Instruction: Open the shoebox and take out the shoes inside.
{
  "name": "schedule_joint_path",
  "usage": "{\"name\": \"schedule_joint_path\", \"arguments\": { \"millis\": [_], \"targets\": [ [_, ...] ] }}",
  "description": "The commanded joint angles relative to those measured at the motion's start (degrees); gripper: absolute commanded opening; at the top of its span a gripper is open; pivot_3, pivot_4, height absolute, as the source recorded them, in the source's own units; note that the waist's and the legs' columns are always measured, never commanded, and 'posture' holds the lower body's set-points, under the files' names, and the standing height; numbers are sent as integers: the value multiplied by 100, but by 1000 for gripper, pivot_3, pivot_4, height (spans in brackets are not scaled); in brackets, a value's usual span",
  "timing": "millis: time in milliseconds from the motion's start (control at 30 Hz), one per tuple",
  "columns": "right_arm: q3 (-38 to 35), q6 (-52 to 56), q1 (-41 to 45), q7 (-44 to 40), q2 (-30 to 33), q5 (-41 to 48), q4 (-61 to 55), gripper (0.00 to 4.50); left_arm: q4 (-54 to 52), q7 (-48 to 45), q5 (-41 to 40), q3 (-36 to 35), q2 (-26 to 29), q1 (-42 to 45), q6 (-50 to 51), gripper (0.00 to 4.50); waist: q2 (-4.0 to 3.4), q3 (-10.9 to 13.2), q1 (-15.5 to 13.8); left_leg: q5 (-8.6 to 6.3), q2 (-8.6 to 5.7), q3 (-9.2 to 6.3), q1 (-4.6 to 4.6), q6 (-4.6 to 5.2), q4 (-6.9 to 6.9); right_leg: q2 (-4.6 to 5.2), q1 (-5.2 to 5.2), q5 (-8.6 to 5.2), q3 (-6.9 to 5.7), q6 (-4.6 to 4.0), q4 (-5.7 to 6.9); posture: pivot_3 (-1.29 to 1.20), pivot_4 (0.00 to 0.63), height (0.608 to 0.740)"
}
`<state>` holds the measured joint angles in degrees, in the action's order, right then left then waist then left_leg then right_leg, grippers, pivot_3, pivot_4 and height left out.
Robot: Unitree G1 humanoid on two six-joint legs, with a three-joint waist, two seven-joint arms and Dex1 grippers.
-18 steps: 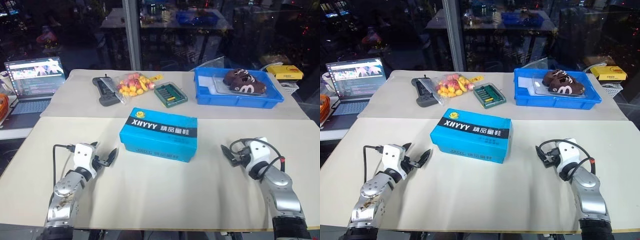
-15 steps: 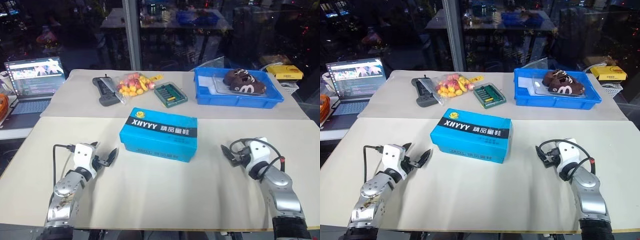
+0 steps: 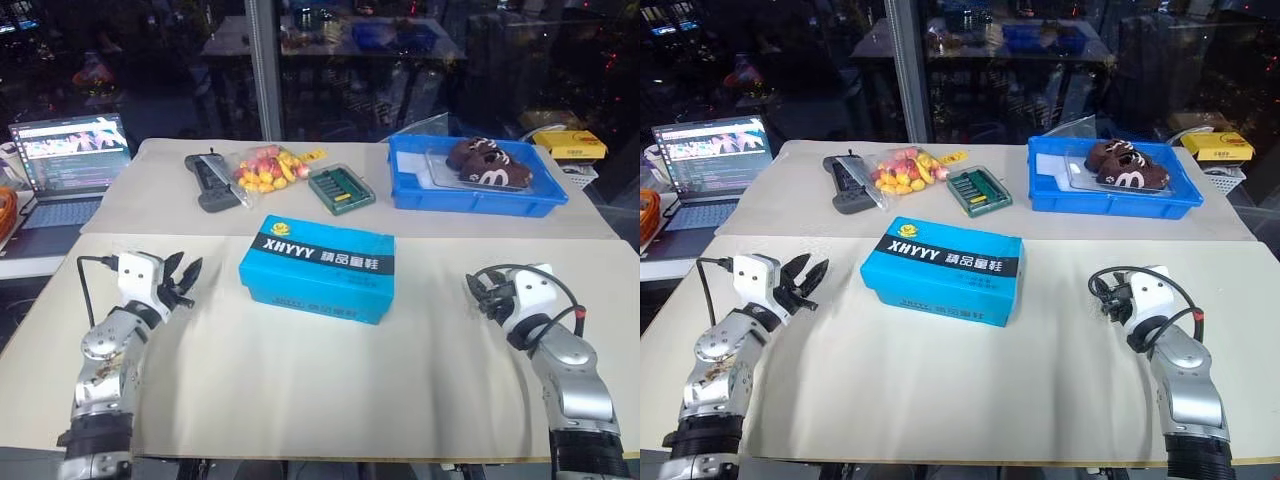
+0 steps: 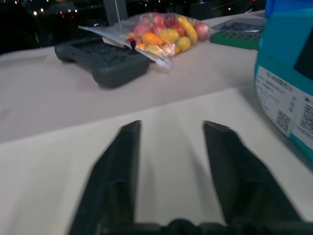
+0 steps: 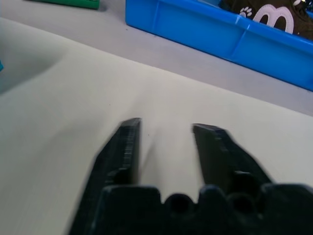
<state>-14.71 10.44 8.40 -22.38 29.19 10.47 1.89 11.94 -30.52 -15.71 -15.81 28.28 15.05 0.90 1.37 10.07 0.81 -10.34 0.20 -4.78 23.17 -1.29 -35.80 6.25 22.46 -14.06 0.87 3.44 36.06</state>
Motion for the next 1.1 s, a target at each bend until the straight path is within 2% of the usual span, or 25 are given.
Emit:
{"name": "schedule_joint_path", "arguments": {
  "millis": [33,67,100,167,333,467,567,633,767,933,1100],
  "targets": [
    [48,78,326,155,-124,5,-71,651,477,-66,433,308,111,502,-553,457,0,0,0,0,0,0,0,0,-1,0,0,1,0,1,0,0,150,740],
    [198,126,393,164,-230,-25,-72,264,697,-233,838,681,208,632,-956,54,0,0,4,1,0,0,-1,0,-2,0,-1,1,0,2,1,0,150,740],
    [319,163,445,160,-334,-28,-90,23,870,-411,1085,960,248,740,-1264,0,0,0,3,1,0,0,-2,-1,-2,0,-1,3,0,3,1,0,150,740],
    [470,217,532,149,-521,5,-121,23,1102,-598,995,1093,100,971,-1400,0,0,0,7,2,0,1,-3,-1,0,-2,-1,4,0,2,1,0,150,740],
    [960,231,1112,-240,-745,10,355,23,1671,-1013,1404,1784,-39,1481,-1875,0,-4,3,28,2,-1,1,13,-1,1,-2,15,14,3,-13,0,0,150,740],
    [1210,-3,1679,-641,-814,-8,1011,23,1305,-1670,1107,2062,-192,1389,-1573,0,-6,4,25,2,-1,1,10,-1,3,-2,15,13,2,-11,4,0,150,740],
    [1317,-370,2295,-925,-870,-98,1916,23,86,-2230,548,2224,-156,919,-893,0,-8,6,46,2,-1,1,12,-1,2,-2,15,15,3,-13,3,0,150,740],
    [1468,-815,2817,-1173,-899,-297,2795,23,-1013,-2428,-19,2202,40,513,-14,0,-24,17,115,2,-1,2,11,-1,3,-2,15,16,8,-15,4,0,150,740],
    [1669,-1789,3939,-1497,-1149,-771,4755,23,-2813,-2788,-1020,2054,764,-158,1626,0,-32,45,198,2,1,2,10,-1,7,-3,23,16,9,-18,13,0,150,740],
    [1845,-2653,4921,-1590,-1775,-1335,6292,23,-4154,-2715,-2183,1644,1283,-452,3239,0,-42,80,285,3,24,2,11,-2,7,-31,37,12,13,-23,24,0,150,740],
    [1936,-3111,5338,-1423,-2214,-1699,6862,23,-4802,-2898,-3042,1127,1953,-853,4332,0,-36,92,332,3,52,11,19,-3,10,-63,75,19,38,-62,64,0,150,740]
  ]
}}
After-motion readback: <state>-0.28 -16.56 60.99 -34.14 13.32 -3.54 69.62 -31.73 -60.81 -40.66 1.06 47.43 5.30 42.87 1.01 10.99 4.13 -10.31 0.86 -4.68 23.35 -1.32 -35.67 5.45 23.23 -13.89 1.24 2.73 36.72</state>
